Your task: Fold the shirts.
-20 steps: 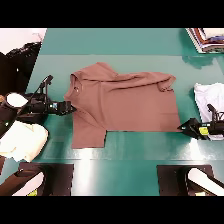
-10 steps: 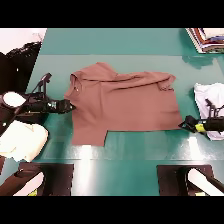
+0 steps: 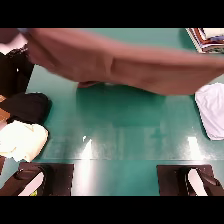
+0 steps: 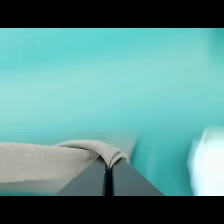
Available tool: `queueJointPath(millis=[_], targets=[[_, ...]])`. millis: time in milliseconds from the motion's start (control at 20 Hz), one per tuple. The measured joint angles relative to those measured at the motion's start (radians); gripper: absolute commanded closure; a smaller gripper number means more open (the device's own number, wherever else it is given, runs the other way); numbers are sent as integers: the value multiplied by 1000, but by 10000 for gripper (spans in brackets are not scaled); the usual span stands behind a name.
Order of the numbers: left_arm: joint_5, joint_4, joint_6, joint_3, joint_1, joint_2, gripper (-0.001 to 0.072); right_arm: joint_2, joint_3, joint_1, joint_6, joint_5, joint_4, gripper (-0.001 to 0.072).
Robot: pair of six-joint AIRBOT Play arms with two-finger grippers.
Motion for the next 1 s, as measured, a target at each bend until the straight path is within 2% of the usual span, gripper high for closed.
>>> queueJointPath(millis=[200, 300, 550, 750, 1000], targets=[[1, 10, -5, 369, 0, 8, 672, 45, 309, 0, 0, -24, 1, 696], [6, 10, -34, 510, 0, 10, 672, 53, 430, 0, 0, -16, -26, 697], [-27, -36, -102, 680, 0, 13, 672, -10, 675, 1, 29, 138, -160, 697], [-91, 35, -149, 510, 0, 6, 672, -138, 750, 1, 61, 309, -177, 698], [-135, 90, -167, 122, 0, -100, 672, -326, 589, 8, 105, 466, -173, 697]])
